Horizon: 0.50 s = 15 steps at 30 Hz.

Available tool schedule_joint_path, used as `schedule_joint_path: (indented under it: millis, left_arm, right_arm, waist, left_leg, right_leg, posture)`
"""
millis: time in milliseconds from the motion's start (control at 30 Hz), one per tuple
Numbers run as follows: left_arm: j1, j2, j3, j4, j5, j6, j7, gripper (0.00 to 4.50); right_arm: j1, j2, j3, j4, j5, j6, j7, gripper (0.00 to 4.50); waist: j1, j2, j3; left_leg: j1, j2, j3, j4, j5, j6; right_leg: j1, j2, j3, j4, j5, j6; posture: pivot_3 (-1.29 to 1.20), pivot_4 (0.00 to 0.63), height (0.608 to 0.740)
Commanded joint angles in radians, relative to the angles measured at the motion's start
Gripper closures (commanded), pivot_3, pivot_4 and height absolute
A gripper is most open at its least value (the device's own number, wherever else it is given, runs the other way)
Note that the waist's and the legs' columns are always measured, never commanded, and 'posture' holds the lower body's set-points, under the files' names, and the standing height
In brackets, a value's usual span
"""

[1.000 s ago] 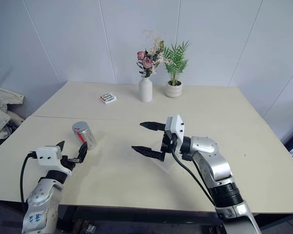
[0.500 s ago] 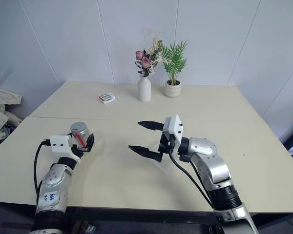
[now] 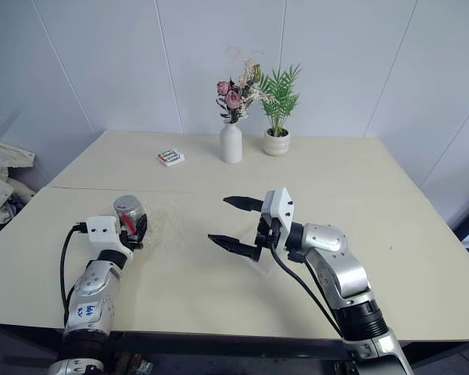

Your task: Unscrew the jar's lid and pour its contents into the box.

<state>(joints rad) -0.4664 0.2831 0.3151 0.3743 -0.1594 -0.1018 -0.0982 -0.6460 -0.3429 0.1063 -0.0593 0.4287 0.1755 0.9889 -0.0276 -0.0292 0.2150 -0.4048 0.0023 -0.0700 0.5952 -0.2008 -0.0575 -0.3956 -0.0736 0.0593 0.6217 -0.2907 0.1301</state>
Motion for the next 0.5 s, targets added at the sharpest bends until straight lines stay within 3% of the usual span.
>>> schedule_joint_path:
  millis: [33, 300, 500]
  left_arm:
    - [-0.024, 0.006, 0.002, 0.005, -0.009, -0.025, 0.000, 2.59]
    - [0.005, 0.005, -0.039, -0.111, -0.096, -0.051, -0.177, 2.59]
    - [0.068, 0.088, -0.073, -0.273, -0.231, 0.038, -0.430, 2.59]
  right_arm:
    - [0.003, -0.009, -0.023, -0.048, 0.009, -0.014, -0.008, 0.00]
    - [0.004, -0.019, -0.027, -0.062, 0.005, 0.022, -0.038, 0.00]
    - [-0.032, -0.003, -0.013, -0.144, 0.033, 0.164, -0.123, 0.00]
  waist:
    - [0.000, 0.000, 0.000]
    - [0.000, 0.000, 0.000]
    - [-0.002, 0.000, 0.000]
  left_leg:
    - [0.000, 0.000, 0.000, 0.000, 0.000, 0.000]
    - [0.000, 0.000, 0.000, 0.000, 0.000, 0.000]
    - [0.000, 0.001, 0.000, -0.002, 0.000, -0.001]
  right_leg:
    - [0.000, 0.000, 0.000, 0.000, 0.000, 0.000]
    - [0.000, 0.000, 0.000, -0.001, 0.000, 0.000]
    - [-0.001, 0.000, 0.000, 0.000, -0.001, -0.002]
  posture:
    - [0.00, 0.150, 0.740]
    - [0.00, 0.150, 0.740]
    - [0.00, 0.150, 0.740]
